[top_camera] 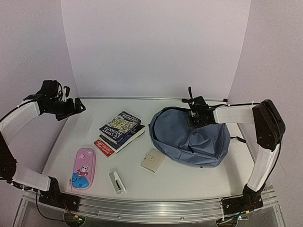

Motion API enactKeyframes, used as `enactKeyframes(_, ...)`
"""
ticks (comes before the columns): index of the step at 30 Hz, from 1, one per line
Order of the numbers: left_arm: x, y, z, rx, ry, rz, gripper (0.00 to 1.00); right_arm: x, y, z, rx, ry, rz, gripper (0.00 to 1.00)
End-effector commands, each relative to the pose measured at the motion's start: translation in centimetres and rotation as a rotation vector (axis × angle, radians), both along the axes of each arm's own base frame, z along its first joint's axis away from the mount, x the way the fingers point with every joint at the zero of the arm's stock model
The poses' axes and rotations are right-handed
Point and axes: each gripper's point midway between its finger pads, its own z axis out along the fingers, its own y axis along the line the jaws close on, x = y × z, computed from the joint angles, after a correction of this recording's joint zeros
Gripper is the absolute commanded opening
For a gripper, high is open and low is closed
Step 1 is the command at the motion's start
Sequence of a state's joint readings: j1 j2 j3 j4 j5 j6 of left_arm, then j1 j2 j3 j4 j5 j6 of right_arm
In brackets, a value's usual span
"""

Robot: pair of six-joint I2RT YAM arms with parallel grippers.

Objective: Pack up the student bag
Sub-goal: Adjust the student bag at the center of the board.

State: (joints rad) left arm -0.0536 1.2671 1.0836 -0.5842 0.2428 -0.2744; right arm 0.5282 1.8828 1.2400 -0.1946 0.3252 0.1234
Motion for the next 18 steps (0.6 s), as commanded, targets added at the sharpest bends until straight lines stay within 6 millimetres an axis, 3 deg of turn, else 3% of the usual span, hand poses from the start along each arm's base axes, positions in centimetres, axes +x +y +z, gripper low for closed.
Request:
enactKeyframes(1, -0.2, -0.6, 1.4, 0.003, -0.053, -0.039, 1.0, 2.8, 1.1, 4.5, -0.112, -0.137, 0.133, 0.0)
enactKeyframes(5, -0.3, -1.2, 1.4, -0.002, -0.054, -0.061, 1.0, 3.6, 1.5, 5.2, -0.097, -0.161, 0.118, 0.0)
enactKeyframes(7, -0.3, -1.4, 1.3, 0.0, -0.053, -0.067, 1.0, 3.7, 2.4, 6.8, -0.003, -0.19, 0.115, 0.37)
enactKeyframes(8, -0.3, -1.4, 1.2, 0.003, -0.051, -0.068, 1.0, 3.7, 2.5, 7.8, 0.048, -0.21, 0.084, 0.48)
enactKeyframes(12, -0.2, -1.4, 1.0, 0.008, -0.047, -0.065, 1.0, 3.9, 2.3, 12.5, 0.212, -0.298, -0.034, 0.77)
enactKeyframes(15, -0.1, -1.2, 0.9, 0.011, -0.044, -0.058, 1.0, 3.1, 4.0, 14.6, 0.367, -0.307, -0.043, 0.82)
enactKeyframes(18, -0.1, -1.1, 0.9, 0.016, -0.041, -0.053, 1.0, 1.7, 7.5, 14.7, 0.504, -0.254, 0.004, 0.83)
